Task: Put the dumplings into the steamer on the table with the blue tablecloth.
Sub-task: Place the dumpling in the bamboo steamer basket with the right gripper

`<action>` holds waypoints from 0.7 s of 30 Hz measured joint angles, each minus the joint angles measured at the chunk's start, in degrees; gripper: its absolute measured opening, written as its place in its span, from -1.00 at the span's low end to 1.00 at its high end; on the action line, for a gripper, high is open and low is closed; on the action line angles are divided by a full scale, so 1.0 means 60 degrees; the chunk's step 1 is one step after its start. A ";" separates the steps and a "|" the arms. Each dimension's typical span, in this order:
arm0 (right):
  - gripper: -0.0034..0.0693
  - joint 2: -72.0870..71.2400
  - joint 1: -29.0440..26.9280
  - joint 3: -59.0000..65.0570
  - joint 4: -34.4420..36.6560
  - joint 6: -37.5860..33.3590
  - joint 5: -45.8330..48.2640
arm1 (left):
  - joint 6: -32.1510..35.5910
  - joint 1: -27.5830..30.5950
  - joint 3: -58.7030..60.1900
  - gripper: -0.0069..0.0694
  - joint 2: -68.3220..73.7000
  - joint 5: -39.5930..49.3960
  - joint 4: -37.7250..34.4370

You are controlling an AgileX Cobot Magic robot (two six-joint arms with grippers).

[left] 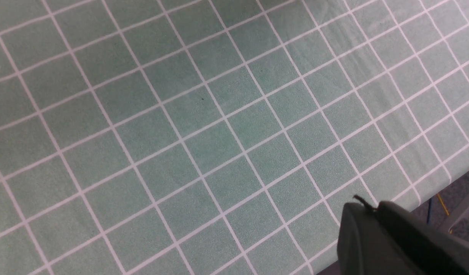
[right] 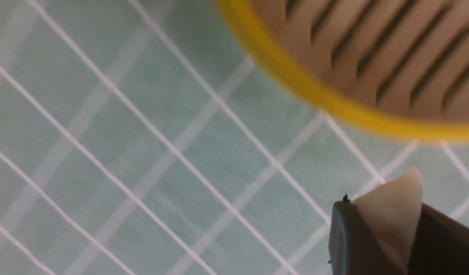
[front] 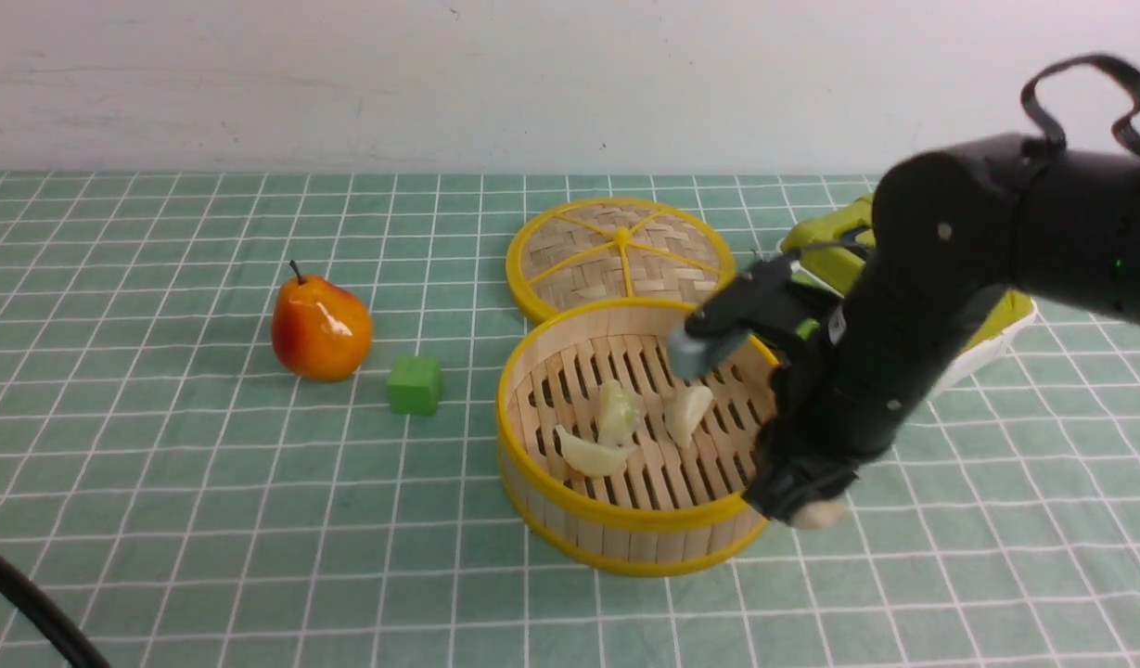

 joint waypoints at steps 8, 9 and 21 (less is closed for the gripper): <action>-0.46 0.1634 0.0000 -0.1736 0.1382 0.1005 -0.1238 | 0.0000 0.0000 0.0000 -0.69 0.0000 -0.0315 0.0000; -0.46 0.1682 0.0000 -0.1736 0.1382 0.1005 -0.1254 | 0.0000 0.0000 0.0000 -0.69 0.0000 -0.0315 0.0000; -0.08 0.2861 0.0000 -0.1929 0.1540 0.1487 -0.1716 | 0.0000 0.0000 0.0000 -0.67 0.0000 -0.0419 0.0000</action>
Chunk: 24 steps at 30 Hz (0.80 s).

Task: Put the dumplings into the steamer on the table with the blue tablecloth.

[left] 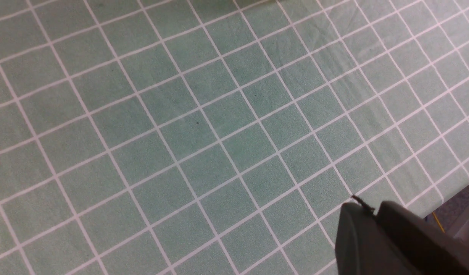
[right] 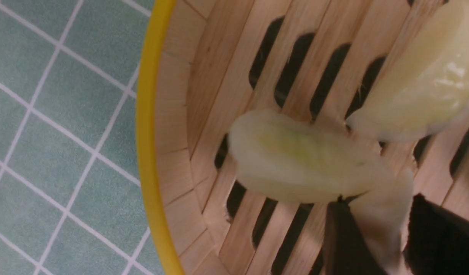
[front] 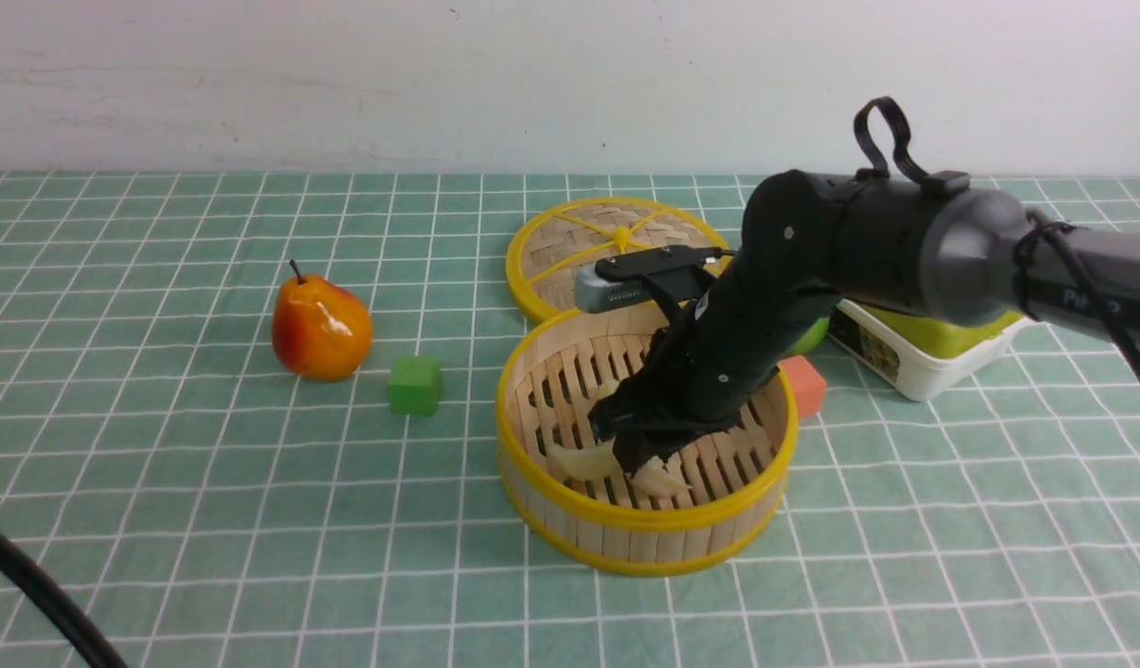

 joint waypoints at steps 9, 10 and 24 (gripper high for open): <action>0.16 -0.1388 0.0000 -0.0445 -0.0070 -0.0572 0.1981 | 0.0000 0.0000 0.0411 -0.66 -0.0751 -0.0520 0.0076; 0.08 -0.1816 0.0000 -0.0351 -0.0073 -0.0738 0.2209 | 0.0000 0.0000 0.0704 -0.66 -0.1168 -0.0821 0.0121; -0.96 -0.7443 0.0000 0.3976 0.0385 -0.1258 -0.0699 | -0.0728 0.0000 0.3222 -0.63 -0.4751 -0.3304 0.0867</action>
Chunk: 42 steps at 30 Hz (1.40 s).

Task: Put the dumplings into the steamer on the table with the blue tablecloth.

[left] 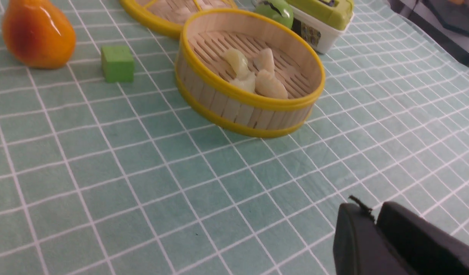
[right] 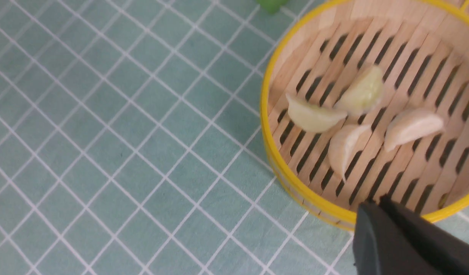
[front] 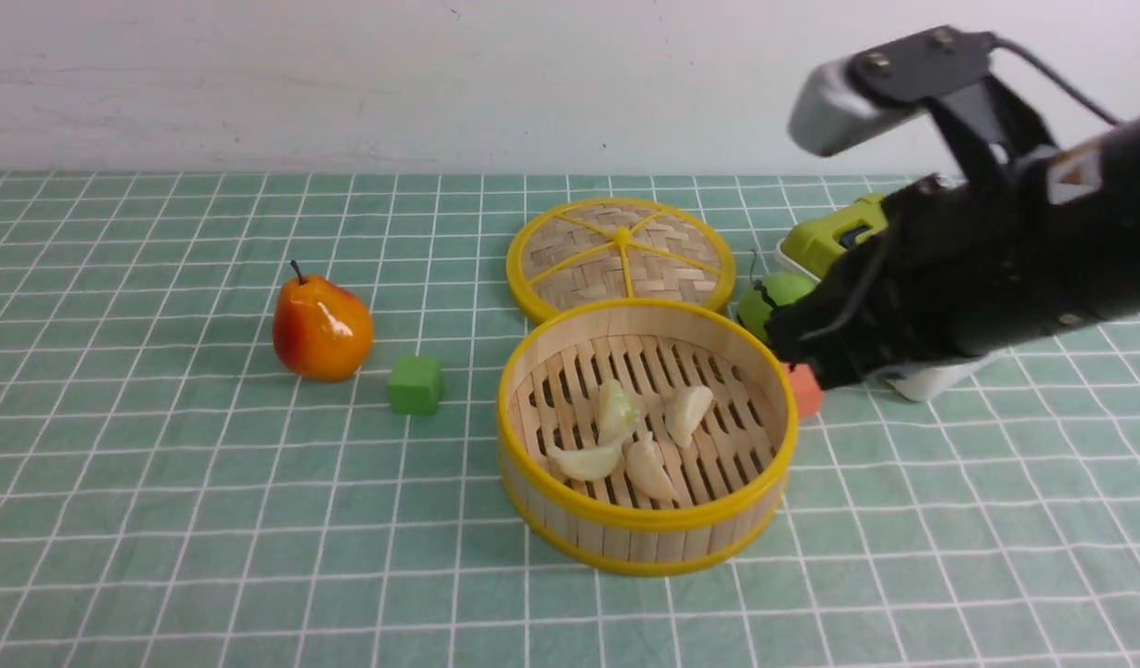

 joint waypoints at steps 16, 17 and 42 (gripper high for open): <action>-0.95 -0.5010 0.0000 0.3642 0.1310 -0.0827 -0.2802 | -0.0011 0.0000 0.0080 -0.61 -0.0010 0.0036 0.0273; -0.95 -0.5105 0.0000 0.3650 0.1310 -0.0829 -0.2745 | -0.0011 0.0000 0.0080 -0.61 -0.0010 0.0036 0.0282; -0.95 -0.6754 -0.0040 0.4728 0.0771 -0.0865 -0.3637 | -0.0011 0.0000 0.0080 -0.56 -0.0010 0.0036 0.0283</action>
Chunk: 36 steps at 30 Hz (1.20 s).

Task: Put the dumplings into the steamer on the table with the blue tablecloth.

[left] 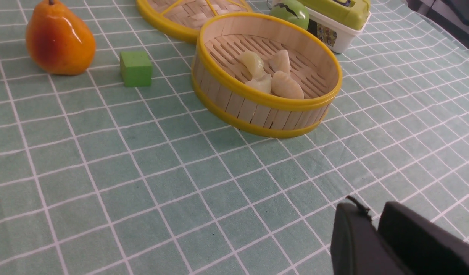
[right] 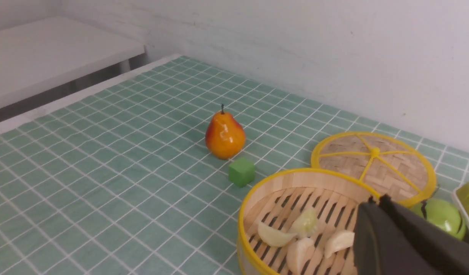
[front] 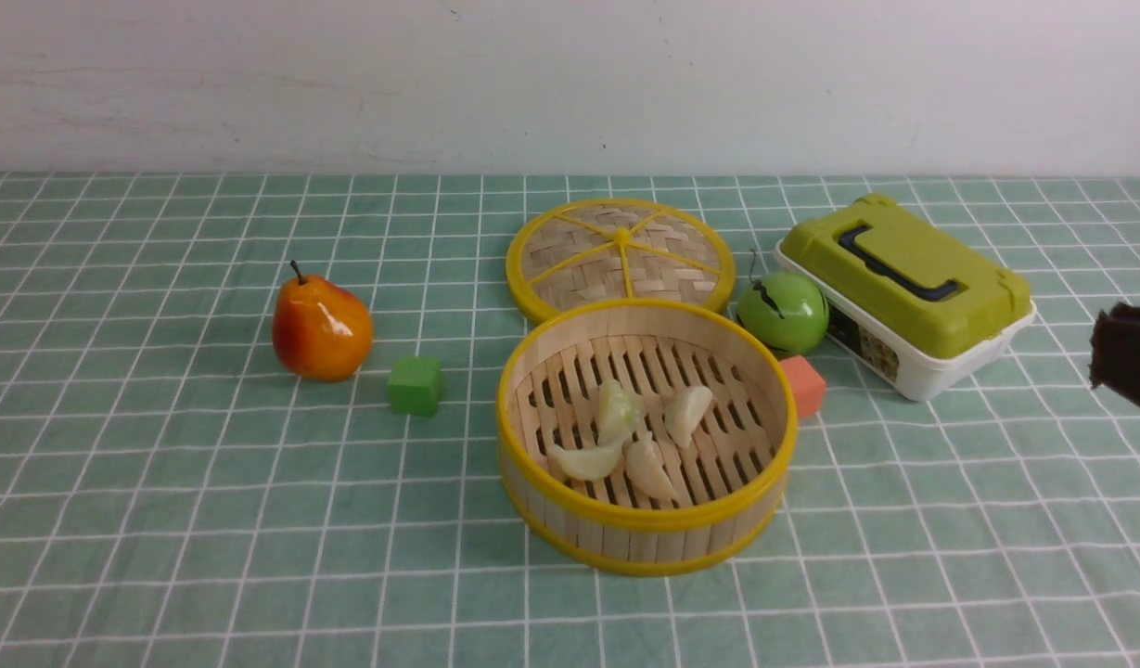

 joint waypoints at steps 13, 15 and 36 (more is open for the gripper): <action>-0.95 -0.4779 -0.3938 0.5902 -0.3039 0.3272 -0.2001 | 0.0000 0.0000 0.0000 -0.53 0.0000 0.0000 0.0000; -0.95 -0.5280 -0.4371 0.6432 -0.3578 0.3994 -0.1674 | 0.0000 0.0000 0.0000 -0.52 0.0000 0.0000 0.0000; -0.93 -0.5496 -0.4607 0.6739 -0.4503 0.5117 0.0138 | -0.0022 0.0000 0.0000 -0.48 0.0000 0.0198 0.0009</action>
